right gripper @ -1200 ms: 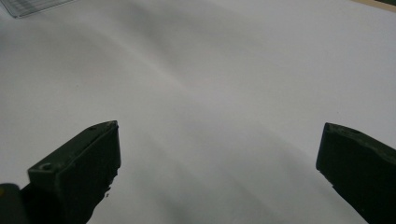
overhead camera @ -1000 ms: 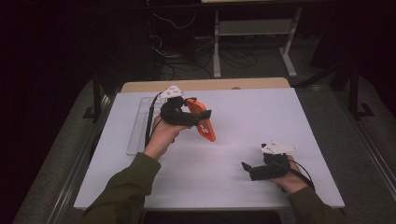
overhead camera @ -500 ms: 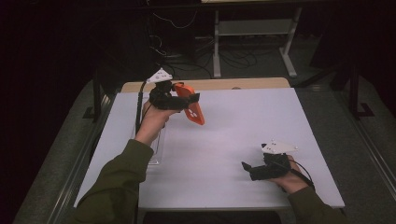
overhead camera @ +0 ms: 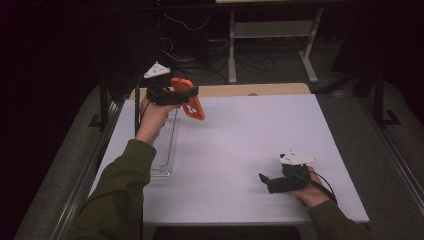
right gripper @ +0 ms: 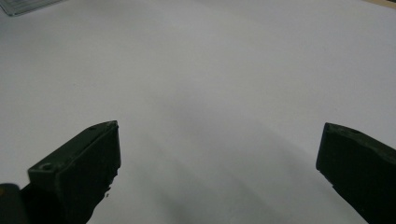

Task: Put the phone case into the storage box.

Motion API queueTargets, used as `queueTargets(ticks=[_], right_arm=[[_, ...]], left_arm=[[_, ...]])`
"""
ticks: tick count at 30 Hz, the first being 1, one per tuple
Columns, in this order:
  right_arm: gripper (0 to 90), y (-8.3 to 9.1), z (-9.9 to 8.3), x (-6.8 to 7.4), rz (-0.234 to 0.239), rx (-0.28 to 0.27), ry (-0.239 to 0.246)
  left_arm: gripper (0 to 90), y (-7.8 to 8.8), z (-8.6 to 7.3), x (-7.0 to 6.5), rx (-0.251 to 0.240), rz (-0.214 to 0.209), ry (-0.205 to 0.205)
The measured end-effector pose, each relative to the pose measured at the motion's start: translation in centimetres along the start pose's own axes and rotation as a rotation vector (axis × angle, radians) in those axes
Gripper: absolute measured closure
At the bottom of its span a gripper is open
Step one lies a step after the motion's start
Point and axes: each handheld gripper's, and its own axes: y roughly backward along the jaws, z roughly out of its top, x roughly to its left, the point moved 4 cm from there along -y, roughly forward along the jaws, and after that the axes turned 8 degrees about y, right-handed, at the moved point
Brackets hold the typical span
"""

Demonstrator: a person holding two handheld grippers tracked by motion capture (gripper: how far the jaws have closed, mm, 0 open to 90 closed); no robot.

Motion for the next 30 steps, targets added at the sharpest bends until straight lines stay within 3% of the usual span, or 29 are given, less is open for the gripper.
queueTargets(ticks=[15, 30], right_arm=[[0.0, -0.1, -0.1, -0.1, -0.005, 0.003, 0.011], [0.0, -0.1, -0.1, -0.1, -0.008, 0.005, 0.013]], left_arm=[[14.8, 1.2, 0.3, 5.2, -0.031, 0.205, 0.034], [14.7, 1.1, -0.5, 8.4, -0.004, 0.357, 0.054]])
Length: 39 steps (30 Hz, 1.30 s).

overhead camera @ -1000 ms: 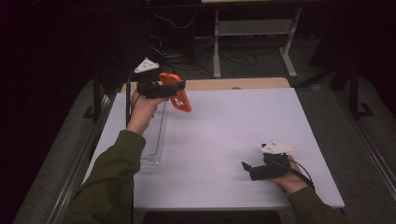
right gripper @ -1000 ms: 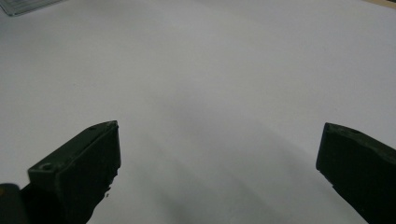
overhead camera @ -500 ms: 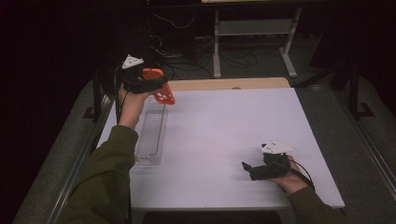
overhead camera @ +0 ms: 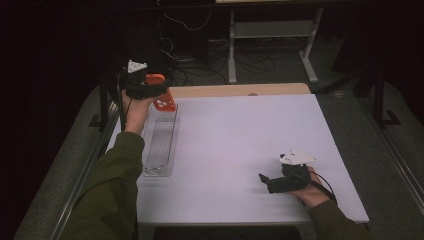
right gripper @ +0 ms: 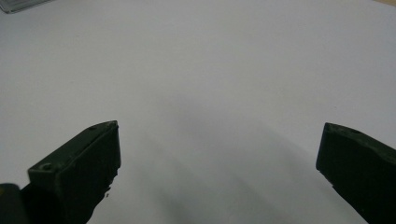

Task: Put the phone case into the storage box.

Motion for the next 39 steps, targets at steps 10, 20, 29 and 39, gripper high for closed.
queueTargets(ticks=[10, 20, 29, 39], right_arm=[[0.0, 0.1, 0.0, 0.0, 0.001, 0.001, 0.000], [0.0, 0.0, 0.0, 0.0, 0.001, 0.002, 0.001], [0.0, 0.1, 0.0, 0.2, 0.005, 0.007, -0.012], [0.0, 0.1, 0.0, 0.1, 0.006, 0.008, -0.008]], left_arm=[[14.7, -1.5, -1.9, 1.0, 0.045, 0.066, 0.017], [14.6, -3.0, -3.7, 1.6, 0.097, 0.100, 0.024], [14.5, -4.0, -4.5, 1.5, 0.140, 0.099, -0.006], [14.3, -4.8, -4.9, 1.3, 0.149, 0.108, -0.017]])
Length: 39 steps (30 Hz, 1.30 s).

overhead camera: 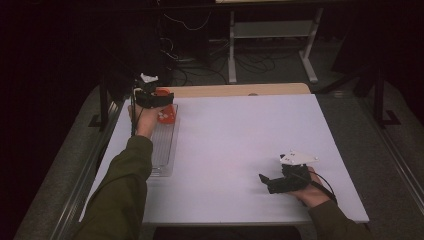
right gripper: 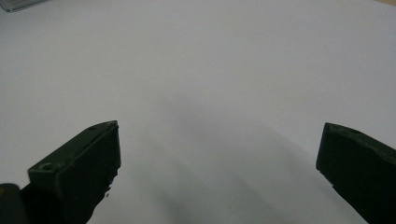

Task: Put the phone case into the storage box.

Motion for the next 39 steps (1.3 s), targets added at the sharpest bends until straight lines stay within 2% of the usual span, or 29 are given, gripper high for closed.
queueTargets(ticks=[3, 13, 18, 21, 23, 24, 25, 26, 30, 31, 35, 39], right_arm=[[0.0, 0.02, 0.00, 0.00, 0.000, -0.001, 0.002], [0.0, -0.01, 0.01, 0.02, 0.003, -0.001, 0.004], [0.0, 0.00, 0.01, 0.02, 0.002, -0.001, 0.002], [0.0, -0.01, 0.00, 0.02, 0.003, -0.001, 0.004], [0.0, 0.00, 0.00, 0.02, 0.003, -0.001, 0.004], [0.0, 0.00, 0.01, 0.03, 0.003, 0.000, 0.002], [0.0, 0.00, 0.01, 0.02, 0.003, -0.001, 0.004], [0.0, 0.01, 0.01, 0.02, 0.003, -0.001, 0.003], [0.0, -0.01, 0.01, 0.02, 0.004, -0.001, 0.003], [0.0, 0.00, 0.02, 0.04, 0.004, 0.000, -0.001], [0.0, -0.02, 0.04, -0.03, 0.001, -0.004, 0.006], [0.0, 0.00, 0.02, 0.05, 0.004, 0.001, -0.001]], left_arm=[[14.2, -0.12, -0.14, 0.13, 0.011, 0.003, 0.000], [13.4, -0.34, -0.14, 0.14, -0.003, 0.001, -0.006], [7.1, -0.62, -0.29, 0.16, 0.001, -0.011, 0.003], [4.1, -0.62, -0.30, 0.30, 0.005, 0.001, 0.003], [3.0, -0.62, -0.28, 0.33, 0.004, -0.004, -0.001], [2.4, -0.66, -0.27, 0.22, -0.007, -0.010, 0.012], [1.8, -0.57, -0.27, 0.30, 0.003, -0.008, 0.002], [1.4, -0.58, -0.22, 0.22, -0.011, -0.014, 0.020], [0.0, -0.38, -0.02, 0.21, -0.033, -0.030, 0.028], [0.0, -0.25, 0.01, 0.24, -0.026, -0.031, 0.015], [0.0, -0.14, 0.16, 0.08, -0.046, -0.040, 0.029], [0.0, 0.15, 0.19, 0.32, -0.035, -0.041, 0.017]])
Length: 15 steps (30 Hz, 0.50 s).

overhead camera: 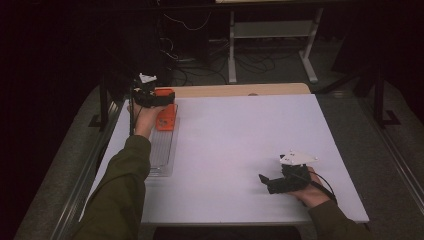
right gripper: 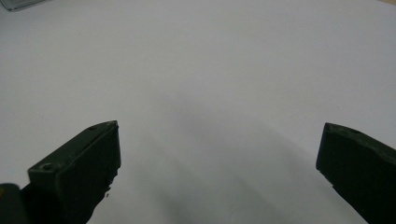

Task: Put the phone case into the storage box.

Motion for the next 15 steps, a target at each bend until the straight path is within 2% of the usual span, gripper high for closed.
queueTargets(ticks=[3, 4, 10, 11, 15], right_arm=[[0.0, 0.0, 0.0, -0.1, -0.004, -0.006, 0.009], [0.0, 0.0, 0.0, 0.0, 0.000, 0.001, -0.002], [0.0, 0.0, 0.0, 0.0, -0.002, -0.003, 0.005], [0.0, 0.0, 0.0, 0.0, -0.002, -0.002, 0.004], [0.0, 0.1, 0.0, -0.1, -0.003, -0.005, 0.009]], left_arm=[[0.0, 0.3, 0.1, -0.1, -0.002, -0.007, -0.001], [0.0, 0.4, 0.2, -0.1, -0.001, -0.012, -0.002], [0.0, 1.1, 0.0, -0.1, 0.038, -0.047, -0.026], [0.0, 1.2, 0.0, -0.2, 0.041, -0.066, -0.018], [0.0, 1.8, -0.2, -0.5, 0.076, -0.107, -0.033]])
